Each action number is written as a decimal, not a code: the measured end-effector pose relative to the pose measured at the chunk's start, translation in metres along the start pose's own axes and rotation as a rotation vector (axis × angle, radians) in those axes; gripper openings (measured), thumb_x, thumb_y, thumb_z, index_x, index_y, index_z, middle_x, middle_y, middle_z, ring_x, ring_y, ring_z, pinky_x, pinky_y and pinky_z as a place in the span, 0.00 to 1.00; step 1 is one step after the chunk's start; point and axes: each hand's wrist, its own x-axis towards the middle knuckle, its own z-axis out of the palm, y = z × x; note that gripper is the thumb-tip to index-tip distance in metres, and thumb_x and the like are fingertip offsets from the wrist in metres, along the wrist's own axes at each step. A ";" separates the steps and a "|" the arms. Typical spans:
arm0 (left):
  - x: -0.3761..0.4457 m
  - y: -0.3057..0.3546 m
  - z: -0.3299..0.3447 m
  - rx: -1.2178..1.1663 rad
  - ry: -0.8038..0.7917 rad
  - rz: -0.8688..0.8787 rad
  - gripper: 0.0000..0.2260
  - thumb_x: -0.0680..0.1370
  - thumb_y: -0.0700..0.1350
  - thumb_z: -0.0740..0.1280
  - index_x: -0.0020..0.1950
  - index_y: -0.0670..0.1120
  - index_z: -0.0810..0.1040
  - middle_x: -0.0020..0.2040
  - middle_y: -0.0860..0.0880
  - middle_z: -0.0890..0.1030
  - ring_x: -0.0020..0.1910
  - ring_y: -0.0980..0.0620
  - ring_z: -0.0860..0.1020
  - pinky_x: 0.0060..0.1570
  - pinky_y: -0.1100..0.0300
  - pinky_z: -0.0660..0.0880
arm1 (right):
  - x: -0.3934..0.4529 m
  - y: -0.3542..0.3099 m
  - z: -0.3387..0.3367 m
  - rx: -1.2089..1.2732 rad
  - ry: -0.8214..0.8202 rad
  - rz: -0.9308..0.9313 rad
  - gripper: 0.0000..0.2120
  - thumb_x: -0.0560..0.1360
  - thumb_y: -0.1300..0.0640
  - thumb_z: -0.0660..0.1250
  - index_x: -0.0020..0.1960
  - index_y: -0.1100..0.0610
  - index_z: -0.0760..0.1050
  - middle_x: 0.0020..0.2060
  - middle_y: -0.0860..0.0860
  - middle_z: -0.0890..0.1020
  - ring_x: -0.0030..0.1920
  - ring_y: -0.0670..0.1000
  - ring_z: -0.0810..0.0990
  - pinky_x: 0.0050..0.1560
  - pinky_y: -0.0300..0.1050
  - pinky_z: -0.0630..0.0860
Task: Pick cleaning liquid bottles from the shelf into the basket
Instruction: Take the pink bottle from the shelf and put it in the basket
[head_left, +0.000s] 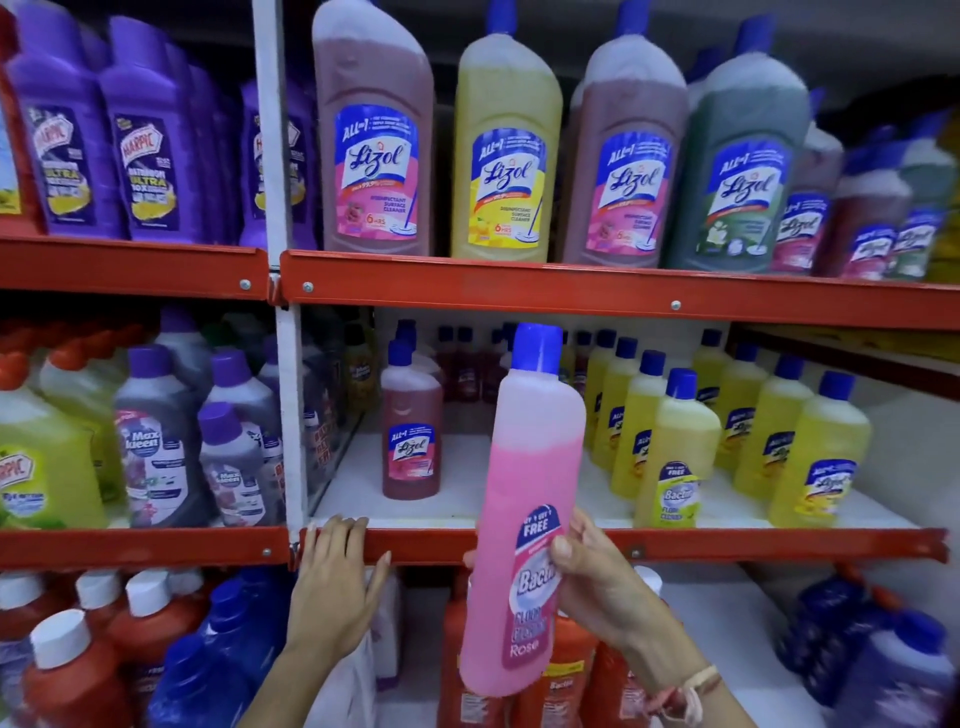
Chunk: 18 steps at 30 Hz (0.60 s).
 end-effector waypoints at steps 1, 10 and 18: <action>0.000 0.000 -0.001 0.003 -0.019 -0.009 0.38 0.76 0.66 0.40 0.63 0.40 0.74 0.59 0.41 0.78 0.63 0.41 0.72 0.68 0.44 0.63 | -0.004 -0.003 -0.004 0.011 -0.007 -0.003 0.38 0.54 0.49 0.83 0.59 0.62 0.74 0.48 0.60 0.84 0.48 0.60 0.83 0.56 0.57 0.77; 0.016 0.123 -0.096 -0.836 0.164 -0.082 0.23 0.74 0.66 0.58 0.63 0.55 0.74 0.67 0.55 0.71 0.67 0.58 0.67 0.66 0.53 0.64 | -0.031 -0.032 -0.043 -0.008 0.070 -0.048 0.39 0.47 0.51 0.85 0.54 0.61 0.77 0.43 0.56 0.86 0.43 0.54 0.85 0.44 0.46 0.82; 0.017 0.245 -0.158 -1.198 -0.109 0.168 0.17 0.69 0.53 0.74 0.56 0.52 0.80 0.55 0.51 0.83 0.55 0.53 0.80 0.54 0.51 0.77 | -0.046 -0.041 -0.080 -0.118 0.142 -0.088 0.35 0.49 0.53 0.85 0.54 0.57 0.79 0.47 0.60 0.86 0.47 0.58 0.84 0.45 0.49 0.82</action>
